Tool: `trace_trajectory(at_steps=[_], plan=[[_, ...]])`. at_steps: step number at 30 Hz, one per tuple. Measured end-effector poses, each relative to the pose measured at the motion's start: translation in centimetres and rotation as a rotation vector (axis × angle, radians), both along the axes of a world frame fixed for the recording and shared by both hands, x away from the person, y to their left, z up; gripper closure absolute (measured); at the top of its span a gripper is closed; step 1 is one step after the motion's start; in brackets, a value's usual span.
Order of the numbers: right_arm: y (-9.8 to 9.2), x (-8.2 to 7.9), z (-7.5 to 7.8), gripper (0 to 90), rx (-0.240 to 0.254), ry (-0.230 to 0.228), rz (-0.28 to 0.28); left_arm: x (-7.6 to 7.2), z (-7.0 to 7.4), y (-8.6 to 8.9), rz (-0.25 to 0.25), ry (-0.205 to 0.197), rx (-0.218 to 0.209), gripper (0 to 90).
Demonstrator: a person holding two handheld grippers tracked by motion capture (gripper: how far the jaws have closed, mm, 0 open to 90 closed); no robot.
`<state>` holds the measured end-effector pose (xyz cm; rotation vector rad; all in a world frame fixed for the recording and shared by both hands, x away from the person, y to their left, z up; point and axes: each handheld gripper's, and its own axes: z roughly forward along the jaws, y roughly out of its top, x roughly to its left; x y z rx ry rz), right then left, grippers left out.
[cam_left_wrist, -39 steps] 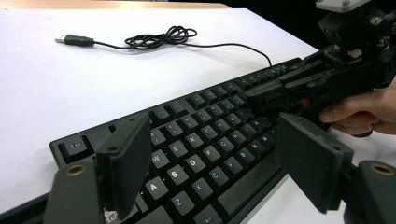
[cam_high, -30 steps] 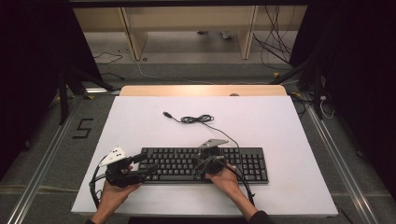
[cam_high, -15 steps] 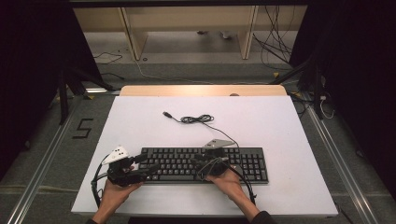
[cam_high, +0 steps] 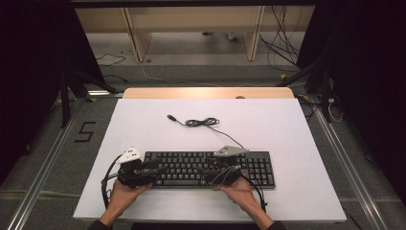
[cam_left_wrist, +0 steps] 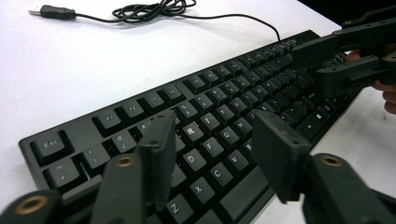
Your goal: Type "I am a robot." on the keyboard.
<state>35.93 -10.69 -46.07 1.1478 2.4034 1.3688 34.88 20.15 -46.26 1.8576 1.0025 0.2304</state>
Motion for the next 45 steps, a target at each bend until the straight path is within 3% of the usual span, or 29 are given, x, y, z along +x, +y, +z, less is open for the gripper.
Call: trace_trajectory(at_steps=[11,20,28,45], plan=[[-0.6,-1.0,-0.1,39.7,0.003,0.001,0.013,1.7,-0.1,-2.1,-0.061,0.018,0.070,74.7],[-0.9,-1.7,-0.2,35.7,0.002,-0.005,0.020,3.2,-0.2,-3.8,-0.085,0.044,0.091,88.0],[-1.0,-2.2,0.0,35.0,0.011,-0.011,0.026,4.0,-0.7,-4.3,-0.081,0.079,0.138,88.8],[-1.0,-2.3,0.2,34.5,0.017,-0.018,0.027,4.4,-1.6,-4.8,-0.092,0.095,0.165,88.9]])
